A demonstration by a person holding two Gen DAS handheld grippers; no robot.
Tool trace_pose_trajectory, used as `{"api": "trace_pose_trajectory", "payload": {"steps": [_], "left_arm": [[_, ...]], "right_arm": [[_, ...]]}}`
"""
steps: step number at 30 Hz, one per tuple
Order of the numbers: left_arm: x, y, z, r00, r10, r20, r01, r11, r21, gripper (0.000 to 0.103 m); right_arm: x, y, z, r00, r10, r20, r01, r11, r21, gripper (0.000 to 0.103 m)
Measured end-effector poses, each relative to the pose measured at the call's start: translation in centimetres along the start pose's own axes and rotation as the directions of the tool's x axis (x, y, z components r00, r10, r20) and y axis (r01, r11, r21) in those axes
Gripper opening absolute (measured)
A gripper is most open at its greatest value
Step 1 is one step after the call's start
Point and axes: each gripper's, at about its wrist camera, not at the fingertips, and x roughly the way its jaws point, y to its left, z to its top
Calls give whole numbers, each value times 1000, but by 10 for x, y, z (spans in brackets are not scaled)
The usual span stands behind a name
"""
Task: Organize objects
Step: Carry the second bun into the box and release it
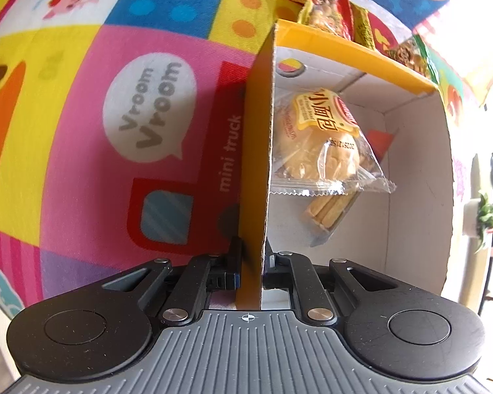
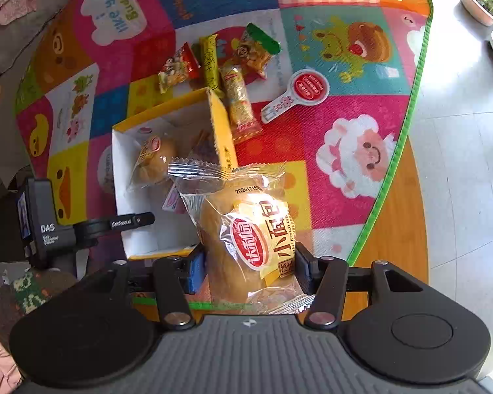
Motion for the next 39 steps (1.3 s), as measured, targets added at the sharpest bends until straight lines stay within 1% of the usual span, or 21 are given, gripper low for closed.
{"api": "trace_pose_trajectory", "payload": {"steps": [2,6,8,12,15,19,21,26,29,33,39], "left_arm": [[-1,4,1,1000,-5,-5,5,1000,-1,12],[-3,8,4,1000,6,-9,-5,999,38,13],[-4,11,6,1000,0,-12,0,999,35,13],[-4,19,8,1000,-13,-15,13,1000,14,13],[-6,11,6,1000,5,-8,-4,999,39,13],[-10,2,7,999,32,-1,-32,998,55,13],[-12,-1,9,999,39,16,-39,997,60,13],[-18,-2,17,999,34,42,-36,998,58,13],[-19,-1,20,999,25,46,-27,998,49,13],[-17,1,23,999,11,37,-13,999,30,13],[-18,4,23,1000,1,26,-2,1000,31,14]], "right_arm": [[-3,9,-13,1000,11,8,-11,1000,14,53],[-13,21,-38,999,28,43,-30,998,49,53],[-17,24,-50,998,32,59,-36,997,63,53],[-20,27,-76,996,7,91,-14,997,76,53],[-18,28,-92,995,-9,104,0,997,80,53],[-16,25,-108,994,-12,106,-1,993,119,53],[-17,24,-114,994,-12,109,-3,991,135,53],[-18,25,-121,994,-15,104,0,990,144,53],[-17,28,-120,995,-4,99,-11,989,148,53],[-14,35,-114,995,24,92,-38,989,145,53],[-12,58,-98,993,68,100,-78,992,102,53]]}}
